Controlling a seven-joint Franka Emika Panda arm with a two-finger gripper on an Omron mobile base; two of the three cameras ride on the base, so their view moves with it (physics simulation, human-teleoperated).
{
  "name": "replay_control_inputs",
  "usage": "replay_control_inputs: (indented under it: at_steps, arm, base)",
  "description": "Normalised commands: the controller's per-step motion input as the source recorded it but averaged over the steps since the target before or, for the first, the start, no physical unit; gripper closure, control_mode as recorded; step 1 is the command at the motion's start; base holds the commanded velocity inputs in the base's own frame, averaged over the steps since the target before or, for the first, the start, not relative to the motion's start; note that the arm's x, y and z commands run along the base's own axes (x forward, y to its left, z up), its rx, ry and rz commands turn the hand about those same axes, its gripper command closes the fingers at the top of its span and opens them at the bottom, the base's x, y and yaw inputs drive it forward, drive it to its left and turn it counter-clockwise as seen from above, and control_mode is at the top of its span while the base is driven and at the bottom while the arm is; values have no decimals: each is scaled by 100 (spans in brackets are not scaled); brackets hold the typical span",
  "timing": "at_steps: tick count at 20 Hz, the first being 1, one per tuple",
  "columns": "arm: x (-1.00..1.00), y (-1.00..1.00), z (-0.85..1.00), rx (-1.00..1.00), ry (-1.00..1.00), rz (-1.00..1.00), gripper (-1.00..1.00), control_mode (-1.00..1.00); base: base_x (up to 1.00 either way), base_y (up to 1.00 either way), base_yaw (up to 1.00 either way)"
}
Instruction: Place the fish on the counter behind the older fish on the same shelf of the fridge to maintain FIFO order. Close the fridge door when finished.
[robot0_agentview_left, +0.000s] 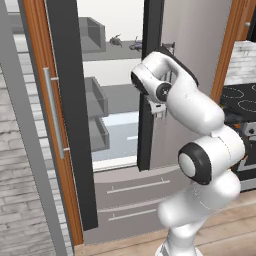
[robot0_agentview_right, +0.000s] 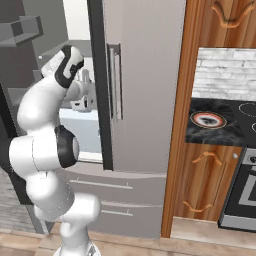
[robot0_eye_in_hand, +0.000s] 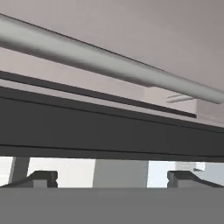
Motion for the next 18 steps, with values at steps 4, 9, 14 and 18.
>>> replay_control_inputs:
  at_steps: [4,9,14,18]
  arm:
    - [-97,3,68,-16,-8,0,-100,-100]
    - [-100,10,44,-34,-28,0,-100,-100]
    - [-100,28,39,-43,-26,0,-100,-100]
    - [-100,43,43,-49,-24,0,-100,-100]
  base:
    - [0,0,0]
    - [0,0,0]
    - [0,0,0]
    - [0,0,0]
